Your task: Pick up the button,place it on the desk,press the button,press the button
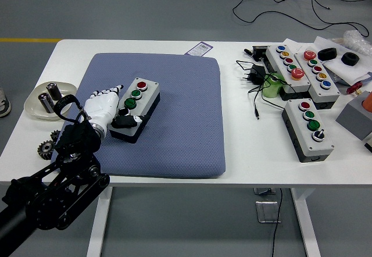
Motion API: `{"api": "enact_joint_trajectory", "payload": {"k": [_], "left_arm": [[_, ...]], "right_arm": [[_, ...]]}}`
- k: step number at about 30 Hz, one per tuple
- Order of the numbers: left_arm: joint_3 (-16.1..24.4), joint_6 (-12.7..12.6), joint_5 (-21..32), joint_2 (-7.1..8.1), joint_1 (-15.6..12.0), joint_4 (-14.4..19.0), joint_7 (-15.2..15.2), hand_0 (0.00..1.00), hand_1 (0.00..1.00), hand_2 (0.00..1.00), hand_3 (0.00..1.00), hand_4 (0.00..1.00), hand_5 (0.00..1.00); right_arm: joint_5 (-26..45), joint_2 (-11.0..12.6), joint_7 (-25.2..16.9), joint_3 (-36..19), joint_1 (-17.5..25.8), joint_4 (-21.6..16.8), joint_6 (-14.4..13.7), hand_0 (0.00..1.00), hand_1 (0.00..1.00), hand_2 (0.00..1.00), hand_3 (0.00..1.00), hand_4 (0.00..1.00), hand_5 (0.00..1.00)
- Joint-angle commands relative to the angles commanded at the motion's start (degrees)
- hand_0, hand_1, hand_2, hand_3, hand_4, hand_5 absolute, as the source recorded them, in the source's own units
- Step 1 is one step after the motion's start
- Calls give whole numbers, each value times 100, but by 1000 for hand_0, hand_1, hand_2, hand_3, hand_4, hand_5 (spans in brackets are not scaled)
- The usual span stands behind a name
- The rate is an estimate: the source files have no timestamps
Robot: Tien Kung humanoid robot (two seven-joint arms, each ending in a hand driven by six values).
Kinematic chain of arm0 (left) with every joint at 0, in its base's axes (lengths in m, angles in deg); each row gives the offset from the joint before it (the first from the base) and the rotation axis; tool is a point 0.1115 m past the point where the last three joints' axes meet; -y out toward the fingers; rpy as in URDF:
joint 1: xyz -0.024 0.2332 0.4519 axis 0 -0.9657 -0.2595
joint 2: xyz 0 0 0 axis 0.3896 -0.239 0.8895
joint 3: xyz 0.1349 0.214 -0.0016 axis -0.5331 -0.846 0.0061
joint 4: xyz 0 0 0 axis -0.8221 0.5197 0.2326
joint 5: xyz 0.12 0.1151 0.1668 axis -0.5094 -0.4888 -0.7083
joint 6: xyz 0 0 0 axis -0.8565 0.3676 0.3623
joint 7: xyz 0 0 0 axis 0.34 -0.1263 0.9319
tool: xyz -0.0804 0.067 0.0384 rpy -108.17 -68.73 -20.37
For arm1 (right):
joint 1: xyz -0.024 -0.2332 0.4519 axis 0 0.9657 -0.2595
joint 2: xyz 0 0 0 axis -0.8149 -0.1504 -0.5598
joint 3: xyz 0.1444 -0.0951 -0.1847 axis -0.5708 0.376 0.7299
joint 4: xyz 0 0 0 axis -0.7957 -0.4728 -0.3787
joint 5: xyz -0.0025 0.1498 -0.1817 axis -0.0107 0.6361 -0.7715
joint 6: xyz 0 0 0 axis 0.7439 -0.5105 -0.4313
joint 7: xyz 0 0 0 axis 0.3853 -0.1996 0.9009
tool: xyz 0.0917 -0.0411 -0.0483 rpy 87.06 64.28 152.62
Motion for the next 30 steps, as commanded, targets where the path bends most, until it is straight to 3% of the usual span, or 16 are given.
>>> {"api": "enact_joint_trajectory", "payload": {"k": [5,7,18,23,25,30], "left_arm": [[23,117,-163,-54,41,-116,0,936,998,998,998,998,625],[26,262,-230,-66,72,-188,0,880,998,998,998,998,568],[113,972,-633,-138,165,-175,0,850,998,998,998,998,551],[209,1216,-420,-159,185,-90,0,840,998,998,998,998,571],[218,1265,-288,-158,200,-68,0,842,998,998,998,998,619],[227,1339,-127,-195,217,-85,0,842,998,998,998,998,619]], "right_arm": [[-28,-1,-1,-15,9,0,2,674,645,691,635,311,191],[-46,2,-4,-23,13,0,4,673,645,691,635,312,192],[-69,14,-12,-36,28,0,3,673,645,691,635,312,192],[-35,9,-10,-16,24,0,0,672,645,691,635,312,192],[-7,9,-12,-7,27,0,-4,672,645,691,635,312,191],[43,8,-15,34,27,0,-1,672,645,691,635,312,191]]}}
